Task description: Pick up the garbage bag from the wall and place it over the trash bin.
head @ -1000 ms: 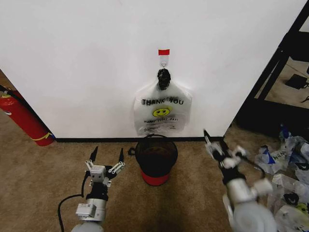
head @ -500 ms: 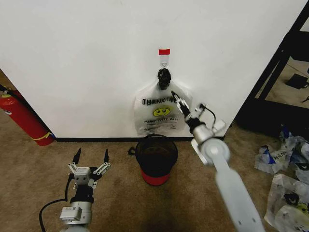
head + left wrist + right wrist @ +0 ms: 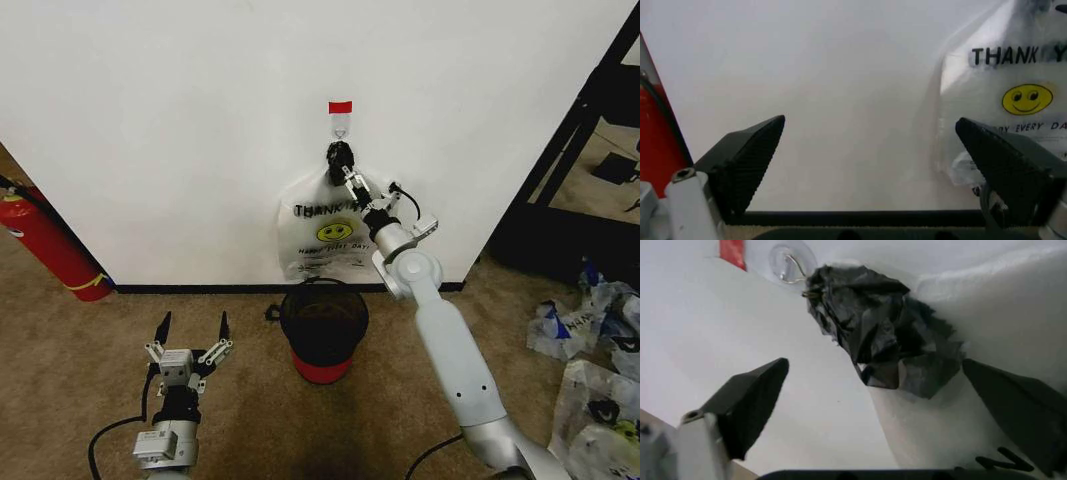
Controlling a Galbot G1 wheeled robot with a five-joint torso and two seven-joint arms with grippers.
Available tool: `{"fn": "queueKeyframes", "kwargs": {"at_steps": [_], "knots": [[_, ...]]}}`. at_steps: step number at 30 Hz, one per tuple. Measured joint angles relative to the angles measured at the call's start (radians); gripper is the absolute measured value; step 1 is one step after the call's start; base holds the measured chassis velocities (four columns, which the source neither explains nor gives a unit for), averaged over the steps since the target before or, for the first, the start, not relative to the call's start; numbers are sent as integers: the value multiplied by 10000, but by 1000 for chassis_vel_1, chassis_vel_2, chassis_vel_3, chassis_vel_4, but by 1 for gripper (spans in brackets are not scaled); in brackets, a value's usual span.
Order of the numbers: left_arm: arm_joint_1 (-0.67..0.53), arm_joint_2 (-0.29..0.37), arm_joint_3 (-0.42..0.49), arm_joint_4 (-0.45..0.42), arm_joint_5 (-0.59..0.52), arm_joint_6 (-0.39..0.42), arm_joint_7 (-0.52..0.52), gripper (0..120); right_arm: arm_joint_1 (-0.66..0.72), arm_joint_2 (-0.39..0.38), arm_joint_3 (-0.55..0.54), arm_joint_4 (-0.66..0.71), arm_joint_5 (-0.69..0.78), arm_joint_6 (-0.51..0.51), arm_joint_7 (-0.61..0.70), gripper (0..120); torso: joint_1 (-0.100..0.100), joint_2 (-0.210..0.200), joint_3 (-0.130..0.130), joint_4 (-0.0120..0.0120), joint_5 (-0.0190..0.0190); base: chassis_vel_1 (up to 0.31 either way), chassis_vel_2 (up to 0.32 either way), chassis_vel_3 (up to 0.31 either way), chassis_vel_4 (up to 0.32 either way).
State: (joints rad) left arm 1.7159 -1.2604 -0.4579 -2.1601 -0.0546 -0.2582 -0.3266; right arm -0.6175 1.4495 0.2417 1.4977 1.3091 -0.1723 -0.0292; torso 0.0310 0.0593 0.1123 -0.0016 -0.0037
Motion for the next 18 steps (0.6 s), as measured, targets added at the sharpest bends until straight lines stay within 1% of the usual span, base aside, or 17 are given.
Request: {"fn": "queueKeyframes", "kwargs": {"at_steps": [3, 4, 5, 6, 7, 9, 12, 13, 14, 16, 18], "knots": [[-5, 2, -17, -83, -50, 22, 0, 100, 57, 53, -37, -99, -44, 11, 15, 81, -1, 0, 0, 0, 1, 0, 0, 0, 0], [-4, 2, -22, -92, -55, 25, 1, 100, 63, 67, -42, -102, -63, 11, 15, 77, -1, 0, 0, 0, 0, 0, 0, 0, 0], [-4, 2, -22, -92, -55, 25, 1, 100, 63, 67, -42, -102, -63, 11, 15, 77, -1, 0, 0, 0, 0, 0, 0, 0, 0], [0, 2, -26, -98, -59, 25, 0, 100, 70, 78, -43, -104, -95, 10, 16, 72, -1, 0, 0, 0, 0, 0, 0, 0, 0], [7, 2, -27, -106, -62, 26, 0, 100, 72, 82, -44, -106, -111, 9, 16, 70, -1, 0, 0, 0, 0, 0, 0, 0, 0], [34, 0, -26, -135, -111, 26, 0, 100, 71, 67, -65, -118, -163, 8, 15, 59, -1, 0, -1, 0, 1, 0, 0, 0, 0], [53, -18, 1, -141, -142, 23, -1, 100, 68, 47, -72, -120, -182, 10, 15, 47, -1, 0, -1, 0, 0, 0, 0, 0, 0], [53, -18, 1, -141, -142, 23, -1, 100, 68, 47, -72, -120, -182, 10, 15, 47, -1, 0, -1, 0, 0, 0, 0, 0, 0], [47, -32, 14, -141, -146, 20, -1, 100, 58, 47, -69, -118, -186, 12, 19, 44, -1, 0, 0, 1, 0, 0, 0, 0, 0], [35, -42, 31, -141, -148, 16, -1, 100, 28, 41, -67, -101, -201, 17, 29, 37, -1, 0, 0, 1, 0, 0, 0, 0, 0], [26, -45, 43, -141, -152, 13, -1, 100, -6, 39, -62, -84, -249, 37, 46, 27, -1, 0, -1, 0, 0, 0, 0, 0, 0]]}}
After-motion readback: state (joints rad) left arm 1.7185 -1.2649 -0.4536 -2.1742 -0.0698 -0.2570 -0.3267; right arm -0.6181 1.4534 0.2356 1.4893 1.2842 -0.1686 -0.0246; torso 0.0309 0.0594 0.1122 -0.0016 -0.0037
